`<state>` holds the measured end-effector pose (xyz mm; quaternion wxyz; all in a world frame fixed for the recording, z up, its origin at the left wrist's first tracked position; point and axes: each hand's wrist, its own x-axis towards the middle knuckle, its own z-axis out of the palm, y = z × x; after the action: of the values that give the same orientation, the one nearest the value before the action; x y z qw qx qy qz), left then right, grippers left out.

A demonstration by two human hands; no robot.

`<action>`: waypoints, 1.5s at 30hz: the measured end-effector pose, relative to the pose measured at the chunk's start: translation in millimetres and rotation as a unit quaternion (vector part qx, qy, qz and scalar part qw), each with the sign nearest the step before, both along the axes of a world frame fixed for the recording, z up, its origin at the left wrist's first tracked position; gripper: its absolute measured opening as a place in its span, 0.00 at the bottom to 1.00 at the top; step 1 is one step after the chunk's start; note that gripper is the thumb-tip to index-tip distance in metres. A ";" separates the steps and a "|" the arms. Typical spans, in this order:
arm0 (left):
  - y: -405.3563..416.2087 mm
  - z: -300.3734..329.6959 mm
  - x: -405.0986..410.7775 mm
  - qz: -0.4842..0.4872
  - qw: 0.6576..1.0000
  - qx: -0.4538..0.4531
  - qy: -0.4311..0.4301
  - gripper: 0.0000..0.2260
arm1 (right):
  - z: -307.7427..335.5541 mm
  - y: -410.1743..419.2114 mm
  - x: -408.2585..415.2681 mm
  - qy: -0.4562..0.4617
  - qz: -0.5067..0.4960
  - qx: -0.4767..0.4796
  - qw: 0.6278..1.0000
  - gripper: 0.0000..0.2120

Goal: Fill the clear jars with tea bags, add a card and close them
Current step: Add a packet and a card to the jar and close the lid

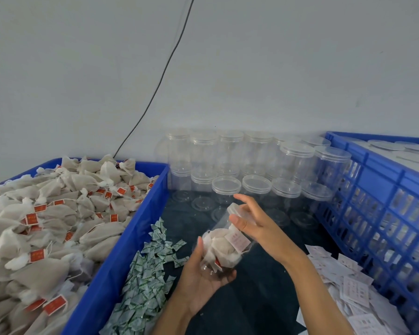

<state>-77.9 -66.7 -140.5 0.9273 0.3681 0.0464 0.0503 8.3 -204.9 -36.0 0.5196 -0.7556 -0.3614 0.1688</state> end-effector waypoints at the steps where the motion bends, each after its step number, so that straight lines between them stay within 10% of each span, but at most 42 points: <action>1: 0.5 0.2 0.3 -0.007 1.000 -0.023 0.003 0.32 | 0.4 0.5 -2.3 -0.007 -0.009 0.009 1.000 0.33; 6: -3.7 6.8 -1.6 0.040 0.998 -0.041 0.016 0.24 | -6.0 18.7 -8.7 -0.030 -0.120 0.018 0.992 0.26; 14: -17.2 39.3 -14.7 0.117 0.990 0.062 -0.051 0.35 | 29.0 8.3 -26.3 -0.055 -0.131 0.042 0.989 0.28; 18: -37.9 79.6 -10.5 0.122 0.986 0.063 -0.090 0.52 | 63.0 -7.3 -36.0 0.068 -0.163 0.144 0.974 0.48; 21: -59.5 109.4 1.1 0.103 0.981 0.079 -0.142 0.44 | 78.5 -19.2 -40.6 0.154 -0.154 0.214 0.952 0.45; 25: -85.9 142.6 20.4 0.132 0.968 0.178 -0.118 0.36 | 104.6 -44.1 -35.4 0.116 -0.201 0.273 0.934 0.24; 33: -133.4 200.9 80.9 0.173 0.844 0.468 -0.196 0.22 | 153.0 -122.7 10.6 0.039 -0.291 0.311 0.904 0.36; 45: -262.4 240.5 169.3 0.077 0.824 0.510 -0.235 0.33 | 196.4 -250.5 71.9 -0.115 -0.383 0.170 0.901 0.35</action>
<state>91.5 -329.0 100.0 0.5834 0.7606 -0.1770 0.2234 80.2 -455.4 160.3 0.6194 -0.7502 -0.1242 -0.1952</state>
